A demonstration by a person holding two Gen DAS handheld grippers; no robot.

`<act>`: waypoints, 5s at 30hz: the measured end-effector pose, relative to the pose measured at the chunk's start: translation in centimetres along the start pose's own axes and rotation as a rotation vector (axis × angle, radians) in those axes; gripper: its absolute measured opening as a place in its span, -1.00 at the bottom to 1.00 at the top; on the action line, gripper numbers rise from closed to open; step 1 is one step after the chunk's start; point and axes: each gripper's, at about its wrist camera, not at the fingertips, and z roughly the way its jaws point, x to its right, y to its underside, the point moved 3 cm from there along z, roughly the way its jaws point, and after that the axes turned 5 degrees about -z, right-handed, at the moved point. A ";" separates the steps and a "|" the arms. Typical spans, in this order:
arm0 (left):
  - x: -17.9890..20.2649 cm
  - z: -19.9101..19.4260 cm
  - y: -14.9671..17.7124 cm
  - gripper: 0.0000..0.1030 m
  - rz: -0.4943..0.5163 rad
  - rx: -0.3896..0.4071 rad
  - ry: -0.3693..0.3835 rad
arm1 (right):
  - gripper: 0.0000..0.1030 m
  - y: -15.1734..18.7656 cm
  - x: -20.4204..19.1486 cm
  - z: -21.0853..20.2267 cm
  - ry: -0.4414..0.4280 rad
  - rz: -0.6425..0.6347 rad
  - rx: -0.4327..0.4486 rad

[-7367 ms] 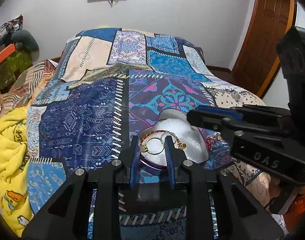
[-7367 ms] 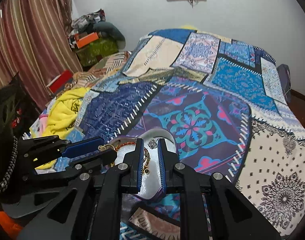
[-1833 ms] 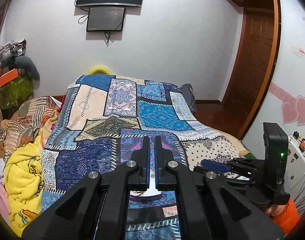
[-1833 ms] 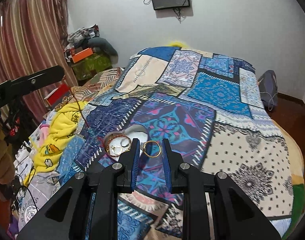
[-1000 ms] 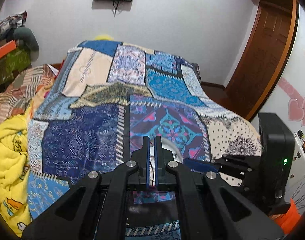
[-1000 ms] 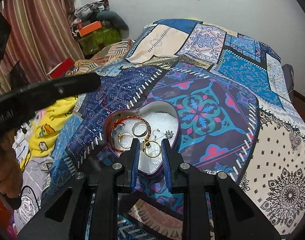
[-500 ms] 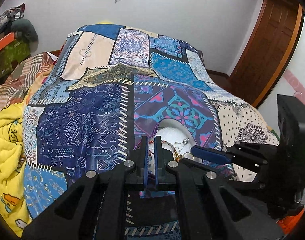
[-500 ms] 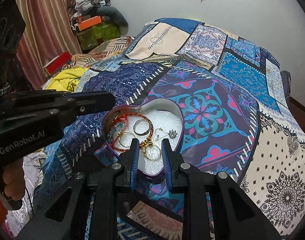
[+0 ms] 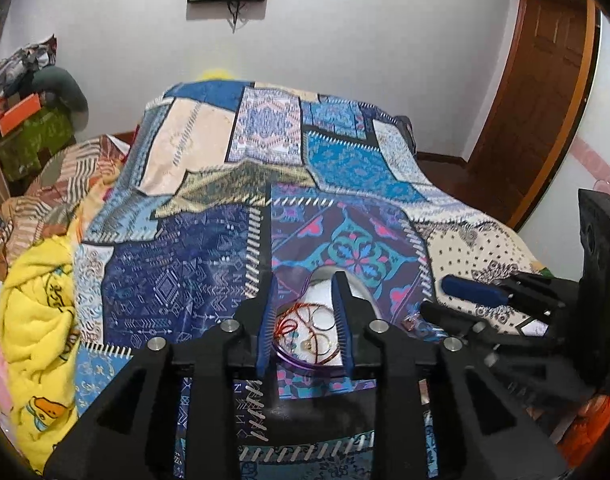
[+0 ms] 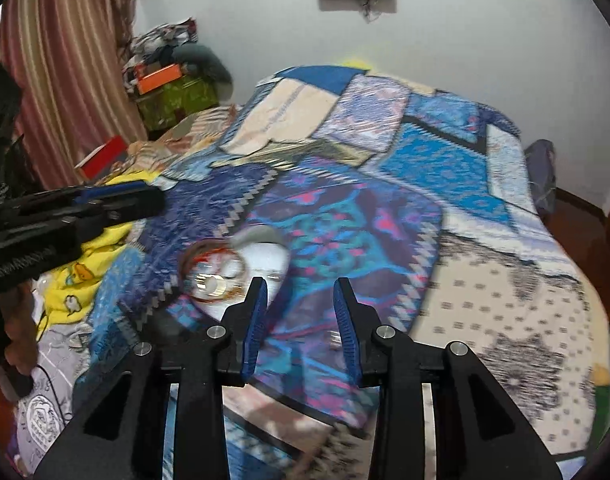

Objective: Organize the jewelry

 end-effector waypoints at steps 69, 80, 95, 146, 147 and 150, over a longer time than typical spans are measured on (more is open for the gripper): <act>-3.9 -1.7 6.0 -0.37 -0.107 -0.042 -0.104 | -0.44 -0.6 -3.6 5.2 -0.124 -0.040 -0.092; -1.7 -6.6 3.1 -0.37 -0.079 0.085 -0.068 | -0.43 -3.6 -2.6 -5.1 -0.084 0.003 0.126; 5.1 -25.1 0.1 -0.15 0.025 0.551 -0.024 | 0.01 -3.9 -7.4 -24.9 0.040 0.000 0.559; 6.4 -30.2 3.9 0.99 0.035 0.636 -0.106 | 1.00 -1.2 -9.8 -27.4 0.193 0.011 0.619; 6.4 -30.2 3.9 0.99 0.034 0.636 -0.107 | 1.00 -1.2 -9.8 -27.5 0.193 0.010 0.619; 6.2 -30.1 3.9 0.99 0.031 0.635 -0.104 | 1.00 -1.2 -9.8 -27.5 0.192 0.011 0.618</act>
